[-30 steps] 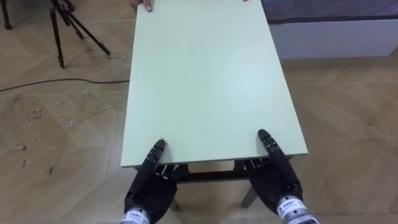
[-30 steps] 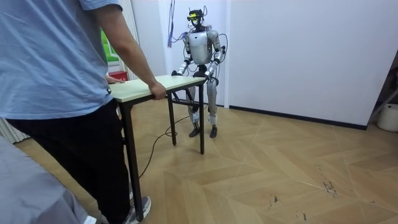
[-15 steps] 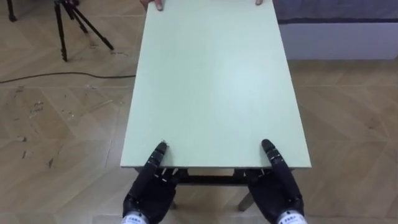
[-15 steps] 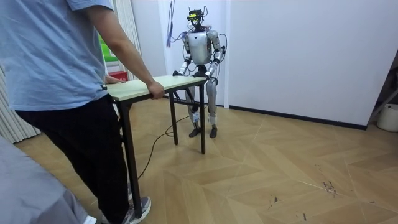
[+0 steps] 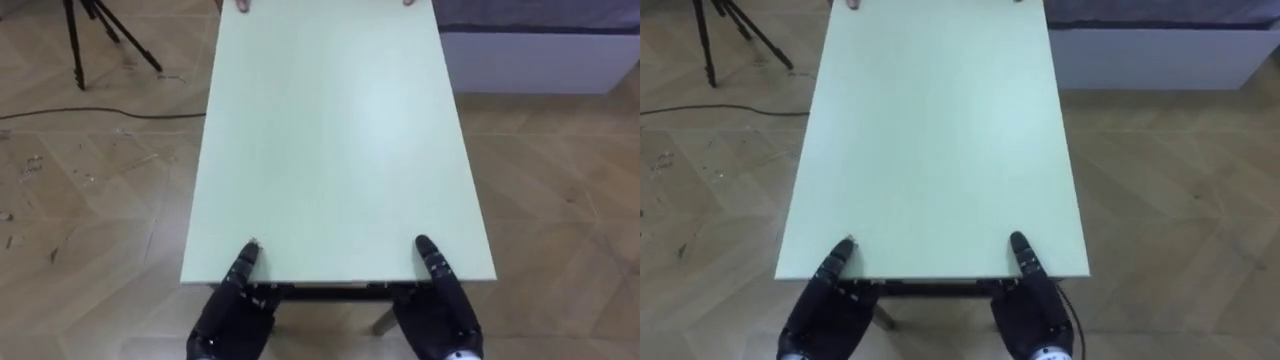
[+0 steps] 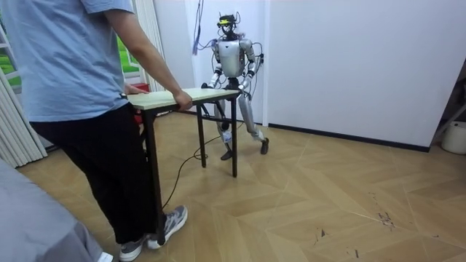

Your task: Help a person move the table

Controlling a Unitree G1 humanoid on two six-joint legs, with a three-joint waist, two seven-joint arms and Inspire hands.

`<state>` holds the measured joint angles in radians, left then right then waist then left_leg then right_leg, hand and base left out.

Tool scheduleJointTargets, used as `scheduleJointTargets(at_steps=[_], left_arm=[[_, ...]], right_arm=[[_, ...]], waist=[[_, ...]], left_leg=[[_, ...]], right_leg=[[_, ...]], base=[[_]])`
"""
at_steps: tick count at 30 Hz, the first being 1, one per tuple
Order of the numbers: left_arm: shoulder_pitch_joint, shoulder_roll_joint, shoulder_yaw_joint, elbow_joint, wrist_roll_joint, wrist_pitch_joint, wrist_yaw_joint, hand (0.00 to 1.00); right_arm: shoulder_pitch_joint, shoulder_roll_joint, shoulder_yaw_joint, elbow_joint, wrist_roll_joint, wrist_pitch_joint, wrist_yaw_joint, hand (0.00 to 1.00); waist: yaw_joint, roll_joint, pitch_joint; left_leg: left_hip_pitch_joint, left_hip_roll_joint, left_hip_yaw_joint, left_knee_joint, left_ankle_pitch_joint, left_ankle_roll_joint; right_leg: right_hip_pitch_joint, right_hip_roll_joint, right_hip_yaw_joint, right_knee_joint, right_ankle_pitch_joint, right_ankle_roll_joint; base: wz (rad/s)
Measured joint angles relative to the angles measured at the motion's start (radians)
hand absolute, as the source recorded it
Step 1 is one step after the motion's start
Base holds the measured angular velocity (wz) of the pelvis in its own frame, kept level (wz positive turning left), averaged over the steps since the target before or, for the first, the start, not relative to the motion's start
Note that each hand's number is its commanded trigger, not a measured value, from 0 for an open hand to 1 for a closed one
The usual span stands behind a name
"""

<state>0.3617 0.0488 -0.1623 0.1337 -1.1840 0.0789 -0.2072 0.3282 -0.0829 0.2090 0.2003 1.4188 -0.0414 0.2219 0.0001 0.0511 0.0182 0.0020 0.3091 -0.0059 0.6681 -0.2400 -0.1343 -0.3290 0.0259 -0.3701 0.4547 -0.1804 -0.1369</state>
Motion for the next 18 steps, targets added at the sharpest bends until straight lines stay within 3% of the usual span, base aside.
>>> scheduleJointTargets(at_steps=[1,2,4,6,8,10,12,14,15,17,18], left_arm=[[-0.011,0.0,-0.004,-0.001,0.0,0.0,0.002,1.0],[-0.034,0.002,-0.005,0.0,-0.003,0.0,0.009,1.0],[-0.069,0.002,-0.008,0.001,-0.003,0.0,0.03,1.0],[-0.131,0.002,-0.019,0.014,-0.006,0.0,0.046,1.0],[-0.193,0.002,-0.029,0.06,-0.008,-0.001,0.047,1.0],[-0.222,-0.003,-0.045,0.095,-0.007,-0.004,0.052,1.0],[-0.203,-0.004,-0.046,0.095,-0.011,-0.004,0.053,1.0],[-0.188,-0.003,-0.046,0.095,-0.009,-0.003,0.052,1.0],[-0.177,-0.003,-0.047,0.096,-0.009,-0.003,0.052,1.0],[-0.168,-0.001,-0.051,0.097,-0.014,-0.002,0.054,1.0],[-0.161,-0.002,-0.053,0.105,-0.002,-0.002,0.053,1.0]], right_arm=[[-0.004,0.0,-0.002,-0.003,0.001,-0.003,0.0,1.0],[-0.021,0.002,-0.008,-0.004,0.003,-0.009,0.0,1.0],[-0.044,0.001,-0.019,-0.005,0.003,-0.009,-0.001,1.0],[-0.075,0.006,-0.043,-0.009,0.003,-0.011,0.003,1.0],[-0.092,0.006,-0.076,-0.009,0.0,-0.002,0.004,1.0],[-0.089,0.007,-0.096,-0.008,-0.011,0.0,0.005,1.0],[-0.076,0.007,-0.099,-0.007,-0.015,0.015,0.01,1.0],[-0.058,0.013,-0.102,-0.007,-0.02,0.024,0.015,1.0],[-0.049,0.024,-0.115,-0.006,-0.033,0.041,0.015,1.0],[-0.05,0.024,-0.127,0.001,-0.039,0.06,0.015,1.0],[-0.044,0.022,-0.142,0.006,-0.046,0.081,0.015,1.0]], waist=[[-0.007,0.005,0.0038],[-0.024,0.004,0.0063],[-0.048,0.011,0.0095],[-0.069,0.025,0.0151],[-0.089,0.027,0.0156],[-0.083,0.024,0.0141],[-0.085,0.019,0.0115],[-0.095,0.013,0.0092],[-0.109,0.007,0.0044],[-0.135,-0.003,0.0028],[-0.141,0.003,0.004]], left_leg=[[0.017,-0.001,0.003,-0.03,-0.009,-0.005],[0.028,-0.004,0.022,-0.093,-0.059,-0.022],[0.018,-0.022,0.062,-0.167,-0.109,-0.021],[-0.031,-0.056,0.122,-0.226,-0.163,-0.011],[-0.078,-0.101,0.17,-0.244,-0.177,-0.004],[-0.114,-0.169,0.211,-0.216,-0.184,0.04],[-0.122,-0.208,0.262,-0.181,-0.186,0.072],[-0.143,-0.236,0.283,-0.138,-0.201,0.107],[-0.167,-0.246,0.298,-0.098,-0.205,0.128],[-0.207,-0.25,0.319,-0.048,-0.218,0.163],[-0.224,-0.229,0.345,-0.011,-0.226,0.178]], right_leg=[[-0.015,-0.006,-0.006,0.014,0.004,0.002],[-0.047,-0.032,-0.023,0.034,0.014,0.007],[-0.09,-0.073,-0.04,0.037,0.048,0.016],[-0.152,-0.132,-0.049,0.018,0.118,0.034],[-0.182,-0.184,-0.046,-0.005,0.179,0.055],[-0.185,-0.225,-0.012,-0.074,0.273,0.082],[-0.175,-0.254,0.014,-0.118,0.33,0.1],[-0.161,-0.278,0.029,-0.162,0.386,0.116],[-0.148,-0.292,0.033,-0.201,0.43,0.126],[-0.14,-0.309,0.047,-0.243,0.498,0.149],[-0.142,-0.31,0.053,-0.203,0.502,0.164]], base=[[0.43],[0.42],[0.43],[0.42],[0.4],[0.02],[-0.2],[0.01],[0.17],[0.25],[0.25]])
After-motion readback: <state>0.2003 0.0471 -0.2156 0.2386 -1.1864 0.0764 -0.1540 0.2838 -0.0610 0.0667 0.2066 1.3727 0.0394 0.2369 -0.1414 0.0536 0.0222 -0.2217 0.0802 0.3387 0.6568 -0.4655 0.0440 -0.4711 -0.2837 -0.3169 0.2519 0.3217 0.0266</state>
